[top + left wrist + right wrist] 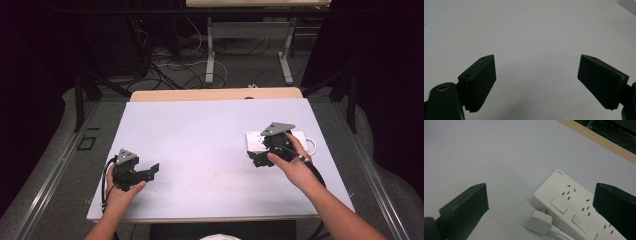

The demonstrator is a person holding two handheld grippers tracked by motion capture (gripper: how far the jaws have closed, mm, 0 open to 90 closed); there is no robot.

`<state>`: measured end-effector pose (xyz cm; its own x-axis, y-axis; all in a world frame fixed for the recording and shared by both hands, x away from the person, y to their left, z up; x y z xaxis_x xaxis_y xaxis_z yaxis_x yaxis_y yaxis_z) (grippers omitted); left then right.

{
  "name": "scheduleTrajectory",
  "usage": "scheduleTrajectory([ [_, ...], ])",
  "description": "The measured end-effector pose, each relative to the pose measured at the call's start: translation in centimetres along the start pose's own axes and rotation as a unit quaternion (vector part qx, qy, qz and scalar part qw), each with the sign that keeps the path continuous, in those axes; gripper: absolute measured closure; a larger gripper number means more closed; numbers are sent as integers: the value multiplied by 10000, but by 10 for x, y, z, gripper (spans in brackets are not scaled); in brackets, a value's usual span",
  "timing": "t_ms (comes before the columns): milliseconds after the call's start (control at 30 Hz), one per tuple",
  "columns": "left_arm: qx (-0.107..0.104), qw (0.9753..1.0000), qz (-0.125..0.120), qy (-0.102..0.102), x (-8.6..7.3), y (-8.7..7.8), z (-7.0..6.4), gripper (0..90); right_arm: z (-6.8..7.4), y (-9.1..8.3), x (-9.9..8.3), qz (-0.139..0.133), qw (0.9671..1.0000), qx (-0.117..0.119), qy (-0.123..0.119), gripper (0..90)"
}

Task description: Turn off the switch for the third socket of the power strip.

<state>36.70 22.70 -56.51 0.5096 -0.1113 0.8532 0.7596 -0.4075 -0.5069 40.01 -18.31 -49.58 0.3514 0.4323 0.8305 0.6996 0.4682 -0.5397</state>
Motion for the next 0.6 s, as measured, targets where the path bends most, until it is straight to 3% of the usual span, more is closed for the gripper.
scheduleTrajectory([
  [367, -45, 10000, -35, 17, 0, 1, -1, 149, 2, -13, -19, -205, 9992, 162, 286, 10],
  [600, -121, 9999, -1, -27, 0, 1, -2, 112, 1, -20, -34, -380, 9982, 32, 456, 19],
])
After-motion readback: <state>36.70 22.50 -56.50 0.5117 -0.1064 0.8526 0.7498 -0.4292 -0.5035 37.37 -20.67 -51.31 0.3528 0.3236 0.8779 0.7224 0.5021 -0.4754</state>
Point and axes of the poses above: each handheld gripper's, and its own axes: y roughly forward along the jaws, x roughly out of its top, z roughly to its left, the point moved 5 cm from there along y, roughly forward along the jaws, and after that the axes turned 7 degrees about -z, right-handed, at the moved point
